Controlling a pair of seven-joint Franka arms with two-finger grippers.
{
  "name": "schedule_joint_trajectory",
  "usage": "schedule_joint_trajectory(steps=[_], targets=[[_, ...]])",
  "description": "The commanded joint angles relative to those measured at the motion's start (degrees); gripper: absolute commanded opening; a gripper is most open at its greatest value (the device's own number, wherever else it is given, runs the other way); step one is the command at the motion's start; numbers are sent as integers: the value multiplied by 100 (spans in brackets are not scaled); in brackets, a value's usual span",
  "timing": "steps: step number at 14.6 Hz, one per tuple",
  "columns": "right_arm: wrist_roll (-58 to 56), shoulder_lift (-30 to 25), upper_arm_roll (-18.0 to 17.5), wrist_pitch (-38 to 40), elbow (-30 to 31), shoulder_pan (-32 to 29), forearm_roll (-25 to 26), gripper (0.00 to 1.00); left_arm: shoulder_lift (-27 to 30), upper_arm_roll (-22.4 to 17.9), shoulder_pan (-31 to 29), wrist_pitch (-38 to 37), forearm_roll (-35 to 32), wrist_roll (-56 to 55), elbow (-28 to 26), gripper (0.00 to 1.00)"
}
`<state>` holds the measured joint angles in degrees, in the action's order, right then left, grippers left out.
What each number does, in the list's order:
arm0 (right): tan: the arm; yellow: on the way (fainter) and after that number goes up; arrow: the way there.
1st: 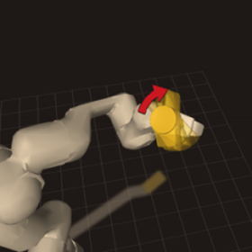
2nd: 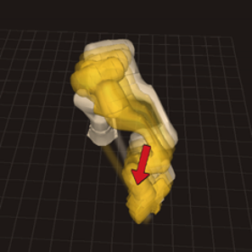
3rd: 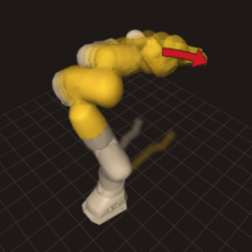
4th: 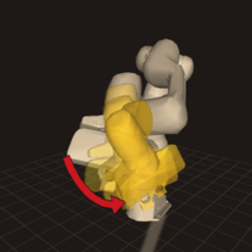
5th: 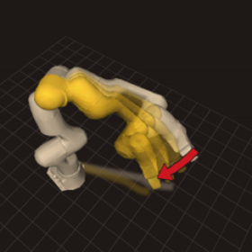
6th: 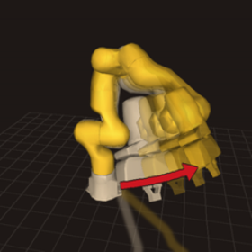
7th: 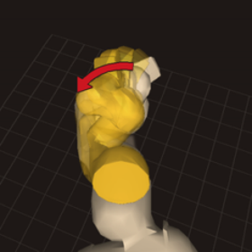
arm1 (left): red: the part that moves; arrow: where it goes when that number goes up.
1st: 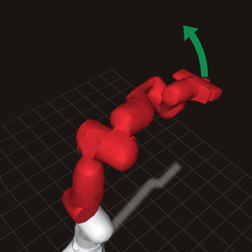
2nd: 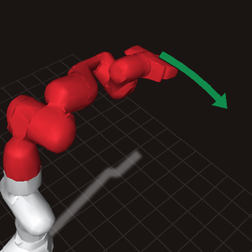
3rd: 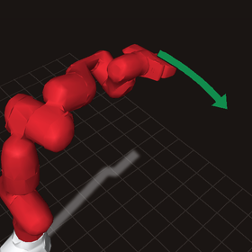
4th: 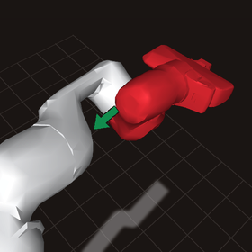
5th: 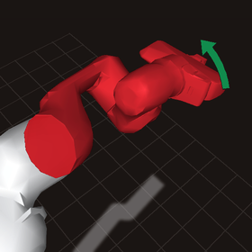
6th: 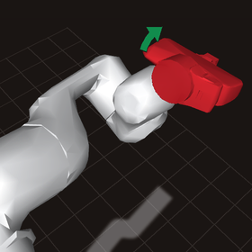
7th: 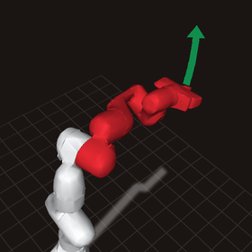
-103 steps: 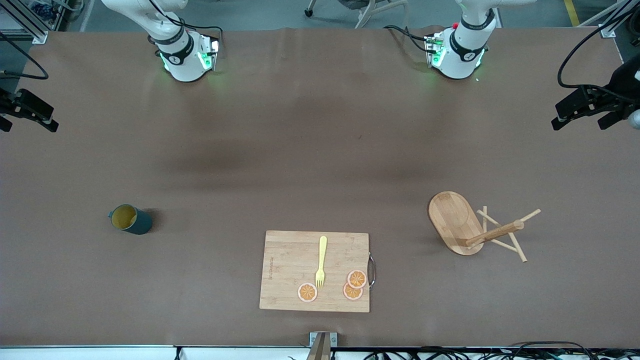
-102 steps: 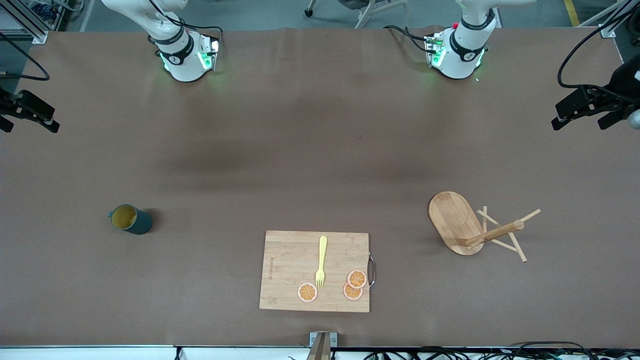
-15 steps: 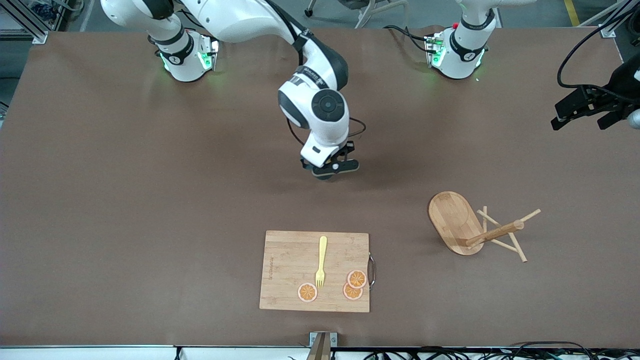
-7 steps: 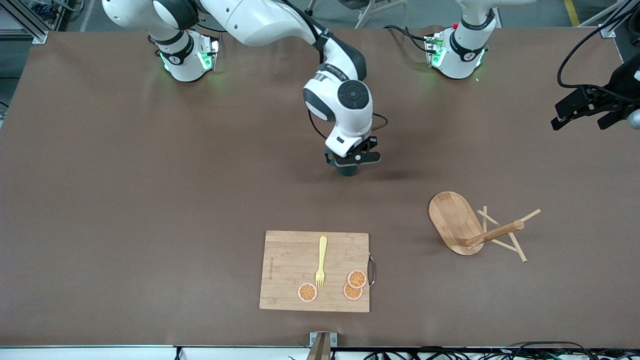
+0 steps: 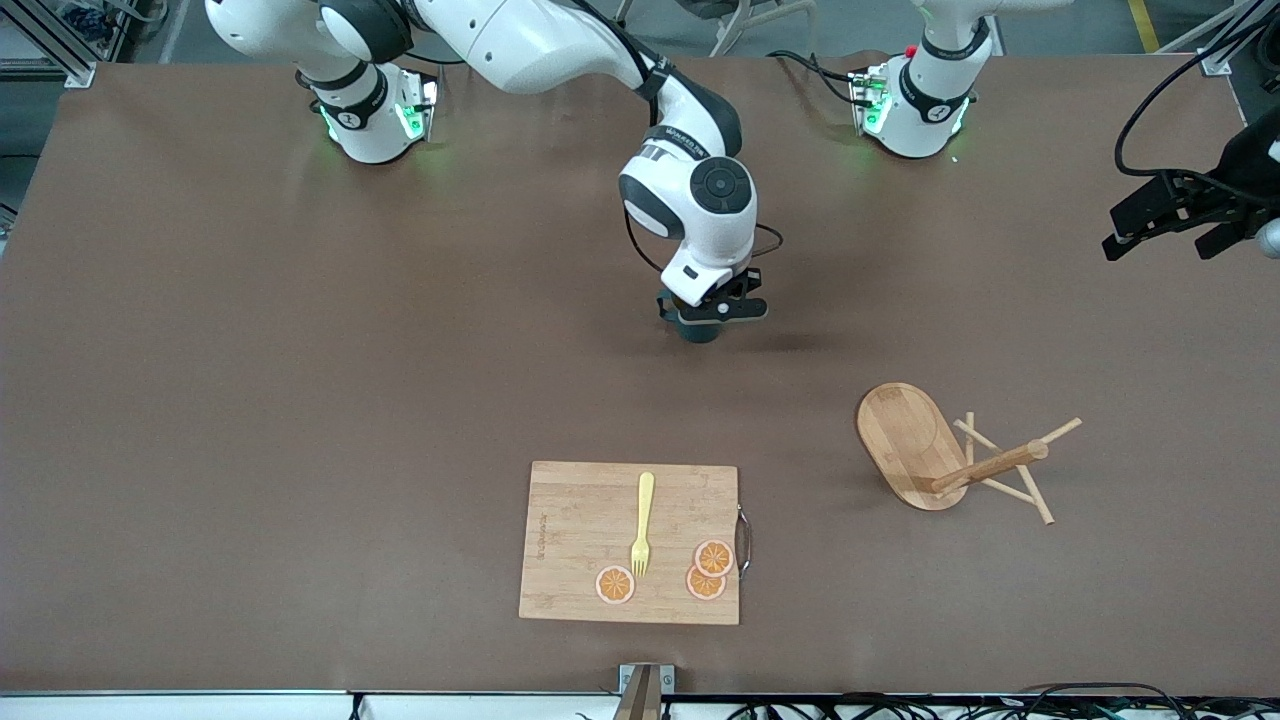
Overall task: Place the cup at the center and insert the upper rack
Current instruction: 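Carry the mug with the right gripper to the table center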
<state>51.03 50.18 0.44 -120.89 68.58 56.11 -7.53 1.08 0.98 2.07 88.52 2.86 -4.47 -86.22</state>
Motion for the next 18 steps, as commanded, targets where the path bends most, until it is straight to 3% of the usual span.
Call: schedule_joint_trajectory(steps=[1,2,3,9,12,14,18], targets=[[127,150,35,-48,-152,14,-73,68,23,8,3,7,-75,-72,26,100],[127,106,52,-22,-170,14,-73,96,23,8,3,7,-75,-72,26,100],[127,54,53,30,-178,-21,-73,100,15,8,12,7,-75,-72,26,100],[109,-534,158,1566,-1030,-450,-64,100,15,8,21,7,-84,-72,26,100],[92,-1324,280,2243,-1014,-996,102,100,6,25,47,25,-40,-72,26,100],[65,-1843,552,2674,-987,-1155,549,100,6,147,39,34,-39,-89,26,100],[-625,-2231,826,3335,-987,-2137,603,100,6,367,47,34,-31,-98,26,100]])
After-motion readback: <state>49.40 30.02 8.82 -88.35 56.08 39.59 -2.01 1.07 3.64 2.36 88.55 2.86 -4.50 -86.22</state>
